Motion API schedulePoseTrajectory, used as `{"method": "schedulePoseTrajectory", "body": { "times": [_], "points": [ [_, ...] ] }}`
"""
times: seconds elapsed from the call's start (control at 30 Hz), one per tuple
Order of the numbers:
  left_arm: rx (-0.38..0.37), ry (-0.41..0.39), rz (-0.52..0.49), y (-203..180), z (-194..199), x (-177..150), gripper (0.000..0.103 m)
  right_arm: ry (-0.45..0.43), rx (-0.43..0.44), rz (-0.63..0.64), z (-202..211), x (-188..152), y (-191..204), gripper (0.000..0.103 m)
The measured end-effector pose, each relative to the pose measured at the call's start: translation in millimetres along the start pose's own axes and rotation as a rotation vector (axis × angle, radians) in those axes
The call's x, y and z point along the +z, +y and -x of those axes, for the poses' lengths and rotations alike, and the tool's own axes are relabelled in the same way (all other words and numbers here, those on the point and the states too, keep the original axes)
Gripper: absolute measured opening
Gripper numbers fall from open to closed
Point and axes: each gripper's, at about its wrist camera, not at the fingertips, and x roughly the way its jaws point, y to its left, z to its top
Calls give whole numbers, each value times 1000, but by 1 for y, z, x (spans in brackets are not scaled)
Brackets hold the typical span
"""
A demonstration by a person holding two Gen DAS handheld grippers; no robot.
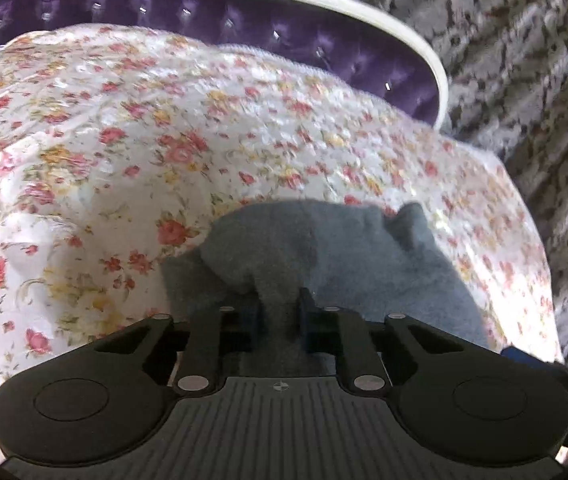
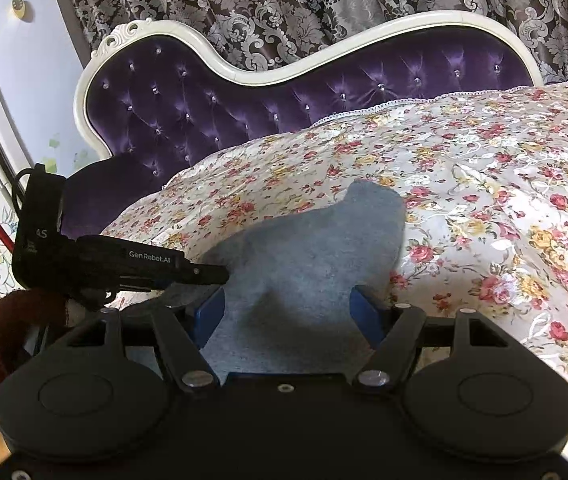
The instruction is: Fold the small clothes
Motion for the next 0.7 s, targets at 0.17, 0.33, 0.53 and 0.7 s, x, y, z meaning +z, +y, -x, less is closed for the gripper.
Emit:
{"method": "schedulePoseTrajectory", "body": {
  "times": [0.17, 0.33, 0.53, 0.7],
  "points": [
    [49, -41, 41, 17, 13, -9, 6, 0, -5, 11, -1, 2, 3, 72],
    [44, -32, 61, 22, 12, -13, 6, -8, 17, 48, -7, 11, 9, 72],
    [65, -14, 43, 20, 6, -18, 7, 78, 97, 28, -48, 11, -2, 72],
    [95, -8, 13, 18, 4, -19, 9, 115, 48, -38, -55, 11, -13, 71]
  ]
}}
